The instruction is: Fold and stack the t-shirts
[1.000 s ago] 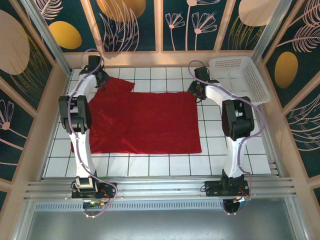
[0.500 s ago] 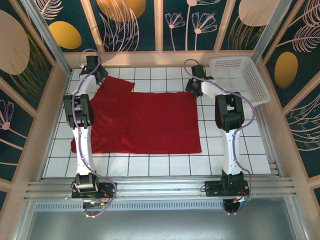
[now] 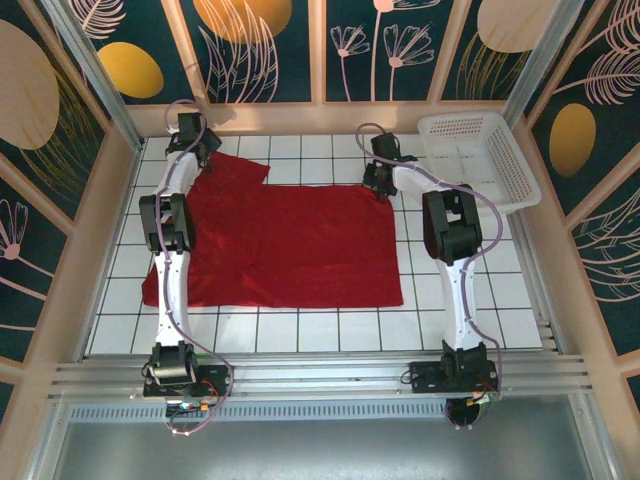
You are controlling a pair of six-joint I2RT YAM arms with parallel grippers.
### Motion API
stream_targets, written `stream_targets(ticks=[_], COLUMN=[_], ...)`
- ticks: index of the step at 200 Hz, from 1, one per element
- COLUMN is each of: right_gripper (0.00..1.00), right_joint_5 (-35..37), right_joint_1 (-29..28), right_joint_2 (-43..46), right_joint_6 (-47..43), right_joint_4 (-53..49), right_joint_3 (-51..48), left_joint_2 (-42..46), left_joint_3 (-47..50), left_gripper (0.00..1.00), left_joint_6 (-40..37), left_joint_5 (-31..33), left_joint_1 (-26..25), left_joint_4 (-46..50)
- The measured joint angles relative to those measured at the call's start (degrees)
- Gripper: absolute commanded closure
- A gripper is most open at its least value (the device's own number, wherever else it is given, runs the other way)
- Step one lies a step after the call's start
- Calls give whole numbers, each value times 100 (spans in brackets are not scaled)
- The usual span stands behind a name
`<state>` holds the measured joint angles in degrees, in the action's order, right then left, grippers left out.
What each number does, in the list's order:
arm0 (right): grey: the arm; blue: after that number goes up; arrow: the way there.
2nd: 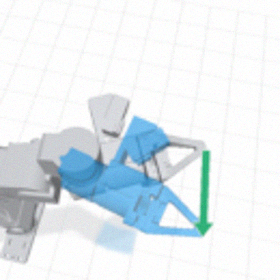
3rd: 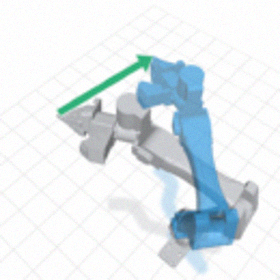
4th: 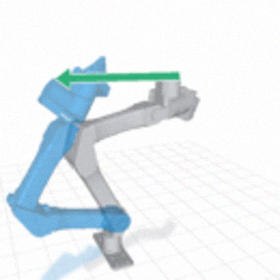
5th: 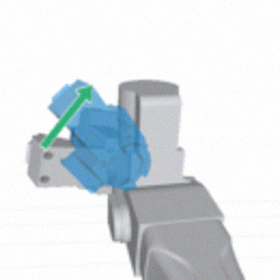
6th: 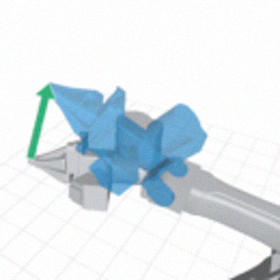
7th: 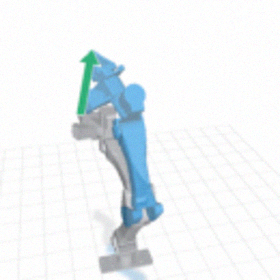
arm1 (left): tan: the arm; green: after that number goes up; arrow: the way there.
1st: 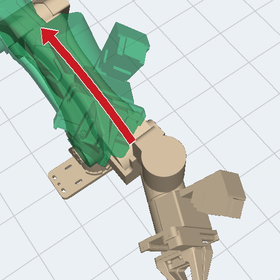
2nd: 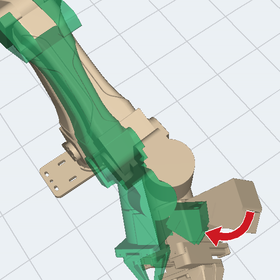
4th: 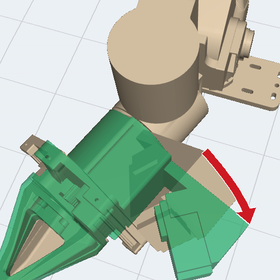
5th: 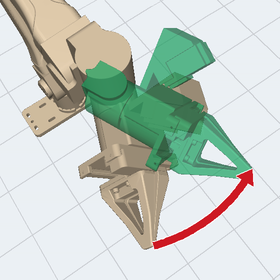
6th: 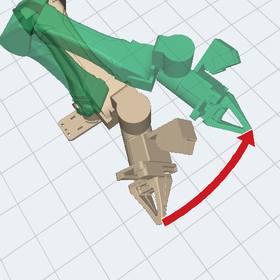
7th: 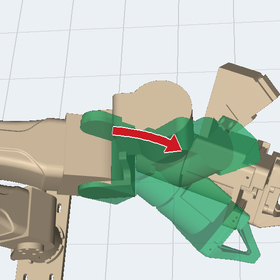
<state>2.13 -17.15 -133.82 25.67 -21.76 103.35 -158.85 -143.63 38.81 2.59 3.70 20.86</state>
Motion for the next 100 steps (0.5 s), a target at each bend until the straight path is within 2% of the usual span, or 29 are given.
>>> stream_targets(ticks=[51, 83, 100], right_gripper=[91, 91, 91], right_joint_5=[-20, -26, -26], right_joint_1=[0, 0, 0], right_joint_2=[92, 116, 131], right_joint_6=[144, 168, 168], right_joint_4=[146, 162, 190], right_joint_3=[-188, -225, -260], left_joint_2=[-15, -9, 2], left_joint_3=[-17, -37, -39], left_gripper=[42, 58, 61], left_joint_6=[-70, -109, -101], left_joint_5=[256, 544, 667], left_joint_1=[-101, -201, -262], left_joint_4=[376, 603, 748])
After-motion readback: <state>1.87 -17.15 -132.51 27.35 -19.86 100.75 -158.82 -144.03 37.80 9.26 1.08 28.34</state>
